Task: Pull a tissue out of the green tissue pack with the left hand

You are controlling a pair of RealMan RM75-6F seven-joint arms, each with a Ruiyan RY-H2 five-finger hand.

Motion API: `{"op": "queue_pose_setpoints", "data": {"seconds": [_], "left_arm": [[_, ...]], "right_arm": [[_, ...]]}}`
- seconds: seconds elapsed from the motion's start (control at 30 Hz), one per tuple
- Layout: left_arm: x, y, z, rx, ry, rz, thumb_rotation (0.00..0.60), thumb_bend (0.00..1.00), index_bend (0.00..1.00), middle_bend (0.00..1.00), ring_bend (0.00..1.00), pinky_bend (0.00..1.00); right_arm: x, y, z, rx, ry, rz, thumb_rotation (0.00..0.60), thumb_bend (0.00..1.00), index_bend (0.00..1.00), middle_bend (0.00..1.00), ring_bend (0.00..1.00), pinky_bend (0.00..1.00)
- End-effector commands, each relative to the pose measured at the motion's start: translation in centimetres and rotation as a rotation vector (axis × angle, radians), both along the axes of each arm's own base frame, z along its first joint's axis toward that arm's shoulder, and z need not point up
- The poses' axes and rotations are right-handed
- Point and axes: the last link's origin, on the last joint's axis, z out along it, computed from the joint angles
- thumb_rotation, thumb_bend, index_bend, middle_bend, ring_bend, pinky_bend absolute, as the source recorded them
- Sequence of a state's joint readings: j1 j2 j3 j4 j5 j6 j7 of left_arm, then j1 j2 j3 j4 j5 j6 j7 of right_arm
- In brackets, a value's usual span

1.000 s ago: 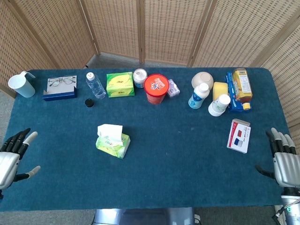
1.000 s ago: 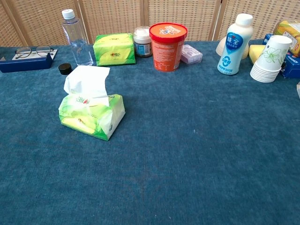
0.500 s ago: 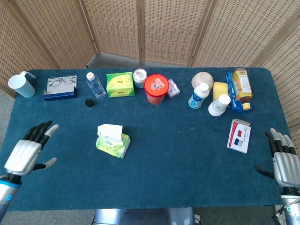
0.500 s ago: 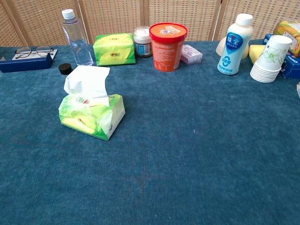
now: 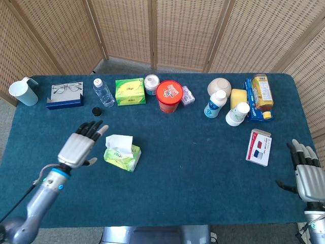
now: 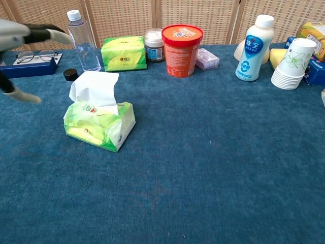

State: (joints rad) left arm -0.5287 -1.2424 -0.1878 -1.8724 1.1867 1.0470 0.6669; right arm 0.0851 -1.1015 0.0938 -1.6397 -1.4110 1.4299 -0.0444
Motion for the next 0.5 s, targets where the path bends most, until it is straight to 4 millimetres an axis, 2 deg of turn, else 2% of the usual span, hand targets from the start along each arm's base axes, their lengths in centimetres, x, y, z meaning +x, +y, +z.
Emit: {"op": "queue_pose_setpoints", "data": {"seconds": [0.03,0.2,0.23,0.37,0.43,0.5], "left_arm": [[3.7,1.6,-3.4,-0.047,0.038,-0.018,0.600,0.00,0.00,0.00,0.00,0.08],[6.0,2.3,-5.3,-0.055,0.098,-0.011,0.600,0.00,0.00,0.00,0.00,0.08],[7.3,2.6,-6.0,-0.056,0.105,-0.028,0.600,0.00,0.00,0.00,0.00,0.08],[9.2,3.3,-7.1,-0.043,0.146,-0.026,0.600,0.00,0.01,0.00,0.00,0.11],[10.0,3.5,-7.5,-0.031,0.167,-0.038,0.600,0.00,0.09,0.03,0.02,0.22],[10.3,3.6,-7.9,-0.021,0.184,-0.046,0.600,0.01,0.23,0.13,0.13,0.38]], "right_arm": [[0.0,0.0,0.0,0.001,-0.004,-0.002,0.600,0.00,0.00,0.00,0.00,0.00],[-0.2,0.0,0.3,-0.005,-0.016,-0.006,0.600,0.00,0.00,0.00,0.00,0.00],[-0.3,-0.1,0.2,0.002,-0.015,-0.008,0.600,0.00,0.00,0.00,0.00,0.00],[-0.2,-0.1,0.1,0.007,-0.017,-0.007,0.600,0.00,0.00,0.00,0.00,0.00],[-0.3,-0.1,0.2,0.005,-0.022,-0.010,0.600,0.00,0.00,0.00,0.00,0.00],[-0.5,-0.2,0.4,0.002,-0.026,-0.015,0.600,0.00,0.00,0.00,0.00,0.00]]}}
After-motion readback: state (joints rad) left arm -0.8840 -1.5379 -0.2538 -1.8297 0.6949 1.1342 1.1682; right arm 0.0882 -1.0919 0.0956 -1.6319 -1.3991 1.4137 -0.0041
